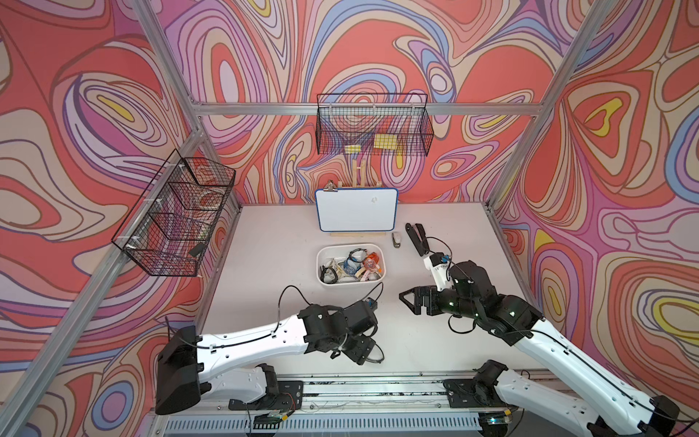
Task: Put the watch into the storage box
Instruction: Pick up the watch at the center of the board.
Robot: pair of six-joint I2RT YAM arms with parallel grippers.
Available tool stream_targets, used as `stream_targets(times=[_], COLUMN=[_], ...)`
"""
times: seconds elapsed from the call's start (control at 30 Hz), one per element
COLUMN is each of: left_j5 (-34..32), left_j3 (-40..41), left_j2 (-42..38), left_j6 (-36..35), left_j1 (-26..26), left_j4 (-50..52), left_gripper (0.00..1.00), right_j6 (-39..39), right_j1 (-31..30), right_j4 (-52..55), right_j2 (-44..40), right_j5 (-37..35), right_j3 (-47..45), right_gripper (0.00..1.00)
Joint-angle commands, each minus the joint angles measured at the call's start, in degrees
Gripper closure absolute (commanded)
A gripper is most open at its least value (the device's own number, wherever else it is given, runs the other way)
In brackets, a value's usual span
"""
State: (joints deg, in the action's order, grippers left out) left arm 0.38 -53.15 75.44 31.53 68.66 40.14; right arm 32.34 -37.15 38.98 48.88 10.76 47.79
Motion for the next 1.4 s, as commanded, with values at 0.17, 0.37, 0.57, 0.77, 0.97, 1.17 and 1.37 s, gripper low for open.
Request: stream_targets(times=[0.17,0.37,0.57,0.77,0.97,1.17,1.37], left_j5=[-1.0,-1.6,-2.3,-2.8,-3.4,-3.6,-2.3], left_j3=[-2.7,-4.2,-5.4,-6.3,-6.5,-7.3,-6.8], left_j2=[9.1,14.3,18.2,21.3,23.1,23.4,21.8], left_j6=[0.4,-0.3,-0.9,-2.5,-2.7,-2.6,-1.7], left_j1=[0.8,0.8,0.8,0.7,0.7,-0.4,-3.6], left_j4=[-2.9,-1.2,-0.1,0.3,0.6,1.7,2.1], left_gripper=[0.37,0.44,0.55,0.69,0.85,0.89,0.91], right_j6=[2.2,2.3,1.9,1.0,-0.9,-3.0,-5.1], right_j1=[0.1,0.1,0.2,0.1,0.1,0.1,0.1], right_j4=[3.9,4.5,3.8,2.4,1.7,2.8,10.4], right_j2=[-4.6,-5.2,-5.9,-7.1,-7.5,-10.0,-10.2], right_j5=[-1.2,-1.5,-0.1,1.3,5.0,9.0,9.9], right_j3=[0.5,0.6,-0.2,-0.9,-0.6,0.4,4.0], right_gripper=[0.02,0.02,0.02,0.02,0.02,0.02,0.02])
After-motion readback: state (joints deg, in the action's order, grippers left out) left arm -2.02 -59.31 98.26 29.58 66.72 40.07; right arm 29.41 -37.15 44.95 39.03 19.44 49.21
